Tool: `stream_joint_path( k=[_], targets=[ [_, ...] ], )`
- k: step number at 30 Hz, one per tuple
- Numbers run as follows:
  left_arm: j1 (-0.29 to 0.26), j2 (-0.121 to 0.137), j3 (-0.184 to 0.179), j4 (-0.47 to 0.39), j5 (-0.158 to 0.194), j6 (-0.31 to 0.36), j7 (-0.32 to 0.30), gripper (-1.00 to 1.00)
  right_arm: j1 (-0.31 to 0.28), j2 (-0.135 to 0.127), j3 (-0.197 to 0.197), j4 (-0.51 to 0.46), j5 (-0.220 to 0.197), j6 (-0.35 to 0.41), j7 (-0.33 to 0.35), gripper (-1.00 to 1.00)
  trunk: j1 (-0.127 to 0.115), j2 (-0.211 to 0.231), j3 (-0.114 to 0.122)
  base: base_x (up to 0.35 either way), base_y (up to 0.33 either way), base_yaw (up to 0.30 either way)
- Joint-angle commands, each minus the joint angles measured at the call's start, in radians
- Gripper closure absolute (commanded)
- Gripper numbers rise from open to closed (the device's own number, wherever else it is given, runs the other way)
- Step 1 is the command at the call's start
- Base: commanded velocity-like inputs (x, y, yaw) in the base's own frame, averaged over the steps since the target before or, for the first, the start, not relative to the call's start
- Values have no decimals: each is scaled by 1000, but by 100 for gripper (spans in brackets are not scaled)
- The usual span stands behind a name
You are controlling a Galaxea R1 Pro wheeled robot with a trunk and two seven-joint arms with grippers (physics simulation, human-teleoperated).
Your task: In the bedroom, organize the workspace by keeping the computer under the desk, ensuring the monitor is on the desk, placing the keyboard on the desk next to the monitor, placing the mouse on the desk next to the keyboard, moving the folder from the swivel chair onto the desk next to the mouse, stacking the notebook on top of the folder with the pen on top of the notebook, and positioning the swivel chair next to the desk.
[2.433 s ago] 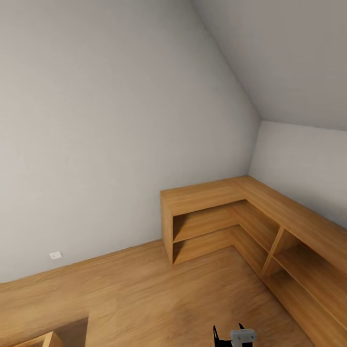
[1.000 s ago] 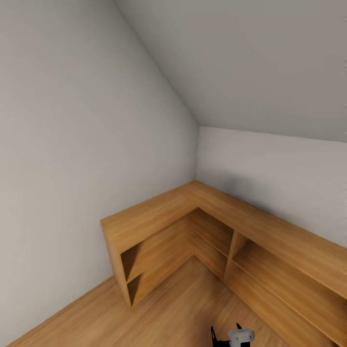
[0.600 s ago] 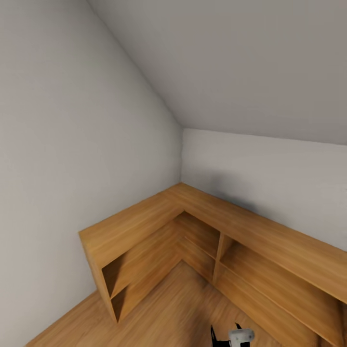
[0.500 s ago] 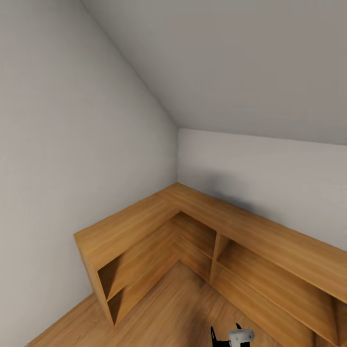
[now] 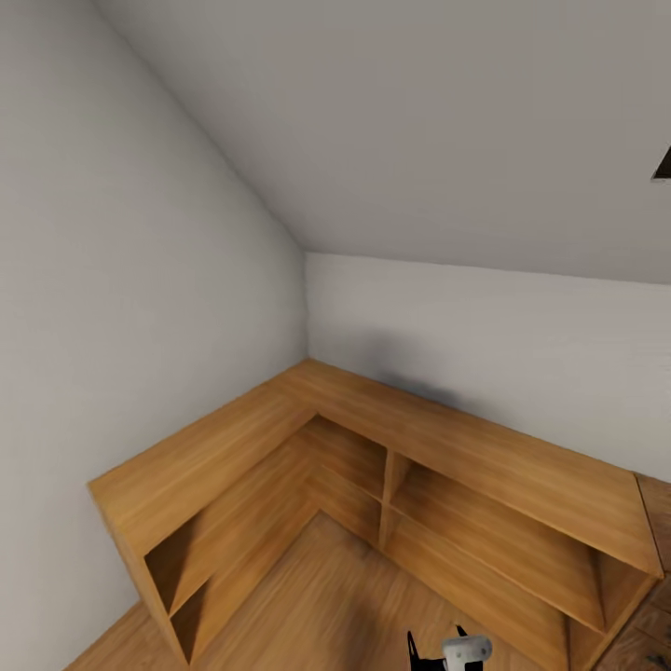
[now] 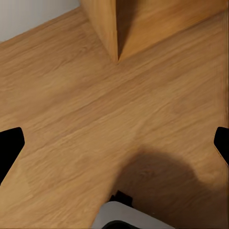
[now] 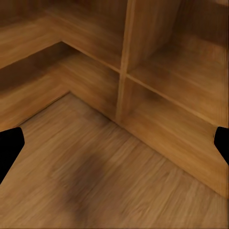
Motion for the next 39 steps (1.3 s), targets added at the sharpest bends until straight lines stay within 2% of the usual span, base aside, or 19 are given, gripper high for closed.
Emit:
stream_joint_path(
  k=[1, 16, 26, 39],
  targets=[
    [1, 1, -9, -2, 7, -2, 8, -100, -1, 1, 8, 2, -1, -3, -7, -100, 1, -2, -1, 282, 106, -269],
    [1, 1, -9, -2, 7, -3, 8, -100, -1, 1, 8, 2, -2, -3, -7, -100, 1, -2, 10, 293, 108, -269],
    [1, 1, -8, -2, 8, -3, 8, -100, -1, 0, 8, 2, -3, -3, -7, -100, 1, -2, 17, 43, 18, -269],
    [0, 3, -7, -2, 8, -3, 8, -100, -1, 2, 7, 2, -5, -2, -12, -100, 1, -2, 27, 169, 141, -258]
  ],
)
